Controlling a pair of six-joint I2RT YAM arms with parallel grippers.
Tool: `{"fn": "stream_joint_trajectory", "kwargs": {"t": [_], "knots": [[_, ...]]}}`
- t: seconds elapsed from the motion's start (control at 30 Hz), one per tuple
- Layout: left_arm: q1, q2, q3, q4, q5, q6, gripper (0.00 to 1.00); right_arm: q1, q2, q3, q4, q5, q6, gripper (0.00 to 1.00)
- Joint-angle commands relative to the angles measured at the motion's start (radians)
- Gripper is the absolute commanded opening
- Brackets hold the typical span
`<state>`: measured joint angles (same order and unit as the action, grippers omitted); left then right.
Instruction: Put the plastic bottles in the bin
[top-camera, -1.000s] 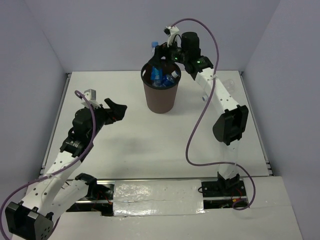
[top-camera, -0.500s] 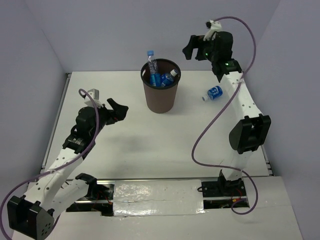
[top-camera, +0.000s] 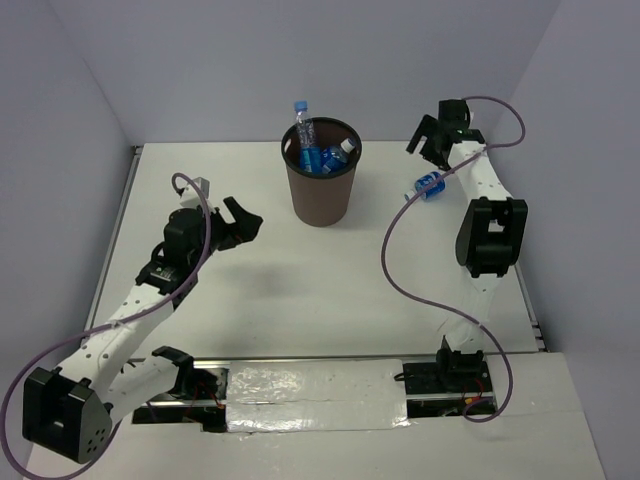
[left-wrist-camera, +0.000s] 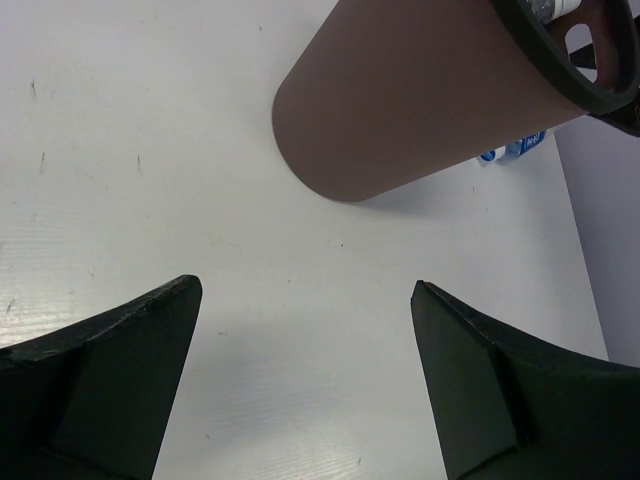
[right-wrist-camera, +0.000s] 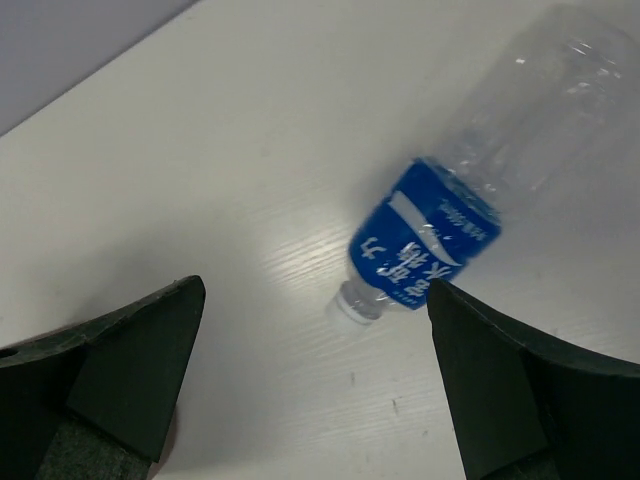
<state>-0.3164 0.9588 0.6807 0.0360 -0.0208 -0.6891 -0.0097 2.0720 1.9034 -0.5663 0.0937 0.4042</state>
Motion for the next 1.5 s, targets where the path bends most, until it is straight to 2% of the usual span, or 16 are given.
{"fn": "stream_joint_trajectory", "kwargs": {"t": [0.0,0.27,0.7,0.77,0.8,0.83,0.87,0.93,0.97,1.07,1.2,1.3,1.4,1.47], "knots": [[0.005,0.006,0.034,0.059,0.012,-0.020,0.99,-0.055,0.020,0.013,-0.041,0.057,0.096,1.00],[0.005,0.054,0.034,0.048,0.013,-0.044,0.99,-0.075,0.114,0.014,-0.047,0.078,0.131,1.00],[0.005,0.061,0.025,0.013,-0.002,-0.050,0.99,-0.118,0.261,0.111,-0.072,0.095,0.243,0.97],[0.005,0.058,0.020,0.015,-0.004,-0.052,0.99,-0.128,0.260,0.102,-0.055,0.075,0.243,0.92],[0.005,0.060,0.020,0.018,-0.004,-0.053,0.99,-0.136,0.251,0.086,-0.028,0.049,0.229,0.83],[0.005,0.060,0.019,0.019,-0.004,-0.053,0.99,-0.139,0.246,0.076,-0.014,0.038,0.226,0.78],[0.005,0.061,0.017,0.021,-0.001,-0.055,0.99,-0.150,0.232,0.053,0.017,0.005,0.211,0.66],[0.005,0.064,0.017,0.022,0.001,-0.055,0.99,-0.157,0.214,0.033,0.042,-0.029,0.194,0.52],[0.005,0.063,0.017,0.022,0.001,-0.056,0.99,-0.159,0.198,0.023,0.055,-0.040,0.161,0.42],[0.005,0.055,0.013,0.022,-0.004,-0.055,0.99,-0.148,0.087,-0.064,0.164,-0.089,0.064,0.30],[0.005,0.046,0.000,0.044,0.001,-0.055,0.99,-0.067,-0.123,-0.174,0.316,-0.248,-0.103,0.23],[0.005,0.046,-0.003,0.056,0.005,-0.055,0.99,0.005,-0.273,-0.245,0.417,-0.356,-0.223,0.21],[0.007,0.044,0.003,0.054,0.010,-0.047,0.99,0.134,-0.393,-0.305,0.529,-0.384,-0.298,0.20],[0.005,0.037,0.003,0.050,0.009,-0.043,0.99,0.216,-0.406,-0.259,0.531,-0.371,-0.323,0.20]]}}
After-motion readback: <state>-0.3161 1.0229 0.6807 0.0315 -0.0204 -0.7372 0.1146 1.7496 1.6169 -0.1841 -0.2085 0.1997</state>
